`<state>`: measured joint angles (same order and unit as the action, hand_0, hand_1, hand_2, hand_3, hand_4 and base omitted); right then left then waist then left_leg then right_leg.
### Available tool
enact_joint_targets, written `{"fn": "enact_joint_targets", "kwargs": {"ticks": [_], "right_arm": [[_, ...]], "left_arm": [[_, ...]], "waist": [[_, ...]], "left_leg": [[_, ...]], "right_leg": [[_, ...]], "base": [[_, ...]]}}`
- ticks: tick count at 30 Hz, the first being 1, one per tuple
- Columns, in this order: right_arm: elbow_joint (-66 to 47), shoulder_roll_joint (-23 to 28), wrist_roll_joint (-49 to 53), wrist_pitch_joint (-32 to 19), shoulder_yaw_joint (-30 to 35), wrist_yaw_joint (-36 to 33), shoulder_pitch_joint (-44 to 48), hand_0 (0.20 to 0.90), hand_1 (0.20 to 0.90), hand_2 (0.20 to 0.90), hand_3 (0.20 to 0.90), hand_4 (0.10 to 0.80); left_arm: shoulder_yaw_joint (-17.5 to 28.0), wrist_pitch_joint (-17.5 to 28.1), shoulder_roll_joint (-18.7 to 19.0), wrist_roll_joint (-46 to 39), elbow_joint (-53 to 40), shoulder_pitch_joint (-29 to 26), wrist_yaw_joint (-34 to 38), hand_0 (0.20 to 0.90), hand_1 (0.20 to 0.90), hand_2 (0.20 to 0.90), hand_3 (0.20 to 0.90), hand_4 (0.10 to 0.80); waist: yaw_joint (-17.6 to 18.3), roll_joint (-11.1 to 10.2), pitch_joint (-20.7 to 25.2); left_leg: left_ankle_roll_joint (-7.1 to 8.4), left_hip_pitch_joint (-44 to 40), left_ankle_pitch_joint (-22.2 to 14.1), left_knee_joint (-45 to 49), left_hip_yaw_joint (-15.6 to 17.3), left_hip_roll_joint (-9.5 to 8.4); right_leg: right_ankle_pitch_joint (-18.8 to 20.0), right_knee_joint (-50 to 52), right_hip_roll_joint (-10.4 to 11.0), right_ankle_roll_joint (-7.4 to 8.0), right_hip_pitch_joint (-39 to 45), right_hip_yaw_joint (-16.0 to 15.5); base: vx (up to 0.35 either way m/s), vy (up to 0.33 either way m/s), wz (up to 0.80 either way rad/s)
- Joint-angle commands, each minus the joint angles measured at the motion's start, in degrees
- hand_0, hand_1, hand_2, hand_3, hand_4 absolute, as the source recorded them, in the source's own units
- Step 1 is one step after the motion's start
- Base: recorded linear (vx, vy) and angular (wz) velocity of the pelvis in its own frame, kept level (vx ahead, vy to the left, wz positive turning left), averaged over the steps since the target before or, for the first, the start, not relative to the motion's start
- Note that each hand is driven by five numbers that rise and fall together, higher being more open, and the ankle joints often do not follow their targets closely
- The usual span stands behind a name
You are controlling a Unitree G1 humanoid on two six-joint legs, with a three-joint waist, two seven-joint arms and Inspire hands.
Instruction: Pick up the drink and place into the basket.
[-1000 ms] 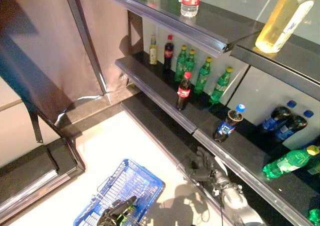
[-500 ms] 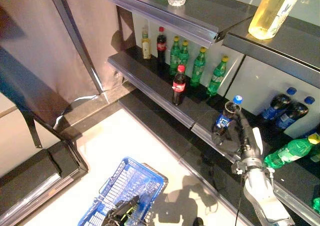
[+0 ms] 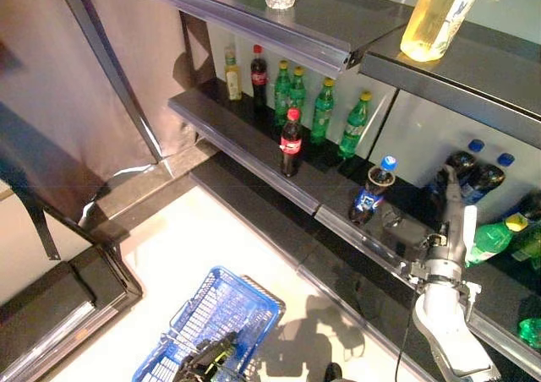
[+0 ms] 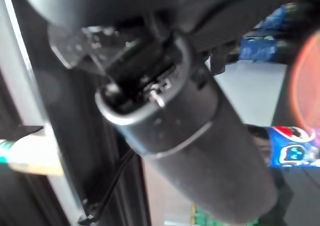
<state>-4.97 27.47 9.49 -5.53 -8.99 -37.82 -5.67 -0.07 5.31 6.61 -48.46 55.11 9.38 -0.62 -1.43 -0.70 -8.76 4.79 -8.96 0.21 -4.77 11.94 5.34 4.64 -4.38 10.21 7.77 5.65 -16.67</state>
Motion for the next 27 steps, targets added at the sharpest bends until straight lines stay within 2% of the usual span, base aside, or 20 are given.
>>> {"fn": "enact_joint_targets", "kwargs": {"ticks": [1, 6, 9, 17, 27], "right_arm": [[-2.0, 2.9, 2.2, -5.3, 0.2, -3.6, 7.3, 0.9, 0.9, 0.9, 0.9, 0.8], [3.3, 1.7, 4.7, -6.7, -1.3, -5.8, 10.6, 0.9, 0.9, 0.9, 0.9, 0.8], [6.4, 1.1, 5.8, -8.6, -1.0, -6.7, 15.6, 0.9, 0.9, 0.9, 0.9, 0.8], [7.9, 1.5, 6.2, -8.5, 0.4, -12.3, 25.2, 0.9, 0.9, 0.9, 0.9, 0.8], [10.4, 2.4, 7.4, -8.7, 1.2, -16.0, 32.3, 0.9, 0.9, 0.9, 0.9, 0.8]], "left_arm": [[-3.1, 3.2, 2.7, 1.6, -1.5, 0.7, -0.8, 0.3, 0.3, 0.3, 0.2, 0.1], [-5.1, 3.4, 3.0, 0.8, -1.4, -0.7, -0.2, 0.3, 0.3, 0.3, 0.2, 0.1], [-6.7, 4.4, 4.0, -1.7, -1.6, -3.1, -0.2, 0.3, 0.3, 0.3, 0.2, 0.1], [-9.3, 7.0, 4.7, -6.0, -5.8, -6.2, -1.7, 0.3, 0.3, 0.3, 0.2, 0.1], [-11.1, 6.5, 5.2, -8.3, -9.4, -8.5, -1.1, 0.3, 0.3, 0.3, 0.2, 0.1]], "waist": [[-2.6, 0.0, 0.3], [-3.5, 0.3, -1.8], [-3.9, 0.8, -5.6], [-4.2, 1.6, -13.0], [-4.4, 2.7, -15.9]], "left_leg": [[-2.03, 3.1, -5.7, 9.5, 0.7, -0.12], [-2.4, 6.8, -5.6, 12.6, -1.0, -0.69], [-2.42, 11.5, -6.0, 16.4, -1.8, -0.73], [-2.8, 21.2, -6.4, 24.5, -2.5, -1.13], [-3.12, 24.3, -5.3, 25.3, -3.4, -1.62]], "right_leg": [[-4.2, 10.3, 3.5, 1.43, -3.6, -2.7], [-4.7, 12.4, 3.3, 0.36, -6.3, -2.7], [-5.2, 14.9, 3.6, -0.39, -9.9, -2.9], [-5.0, 20.7, 5.2, -1.67, -18.1, -2.5], [-4.7, 21.5, 4.5, -1.9, -20.8, -1.7]], "base": [[0.03, 0.001, -0.02], [0.003, 0.006, -0.01], [-0.148, 0.012, 0.04], [-0.103, 0.009, -0.02], [-0.037, -0.007, -0.01]]}}
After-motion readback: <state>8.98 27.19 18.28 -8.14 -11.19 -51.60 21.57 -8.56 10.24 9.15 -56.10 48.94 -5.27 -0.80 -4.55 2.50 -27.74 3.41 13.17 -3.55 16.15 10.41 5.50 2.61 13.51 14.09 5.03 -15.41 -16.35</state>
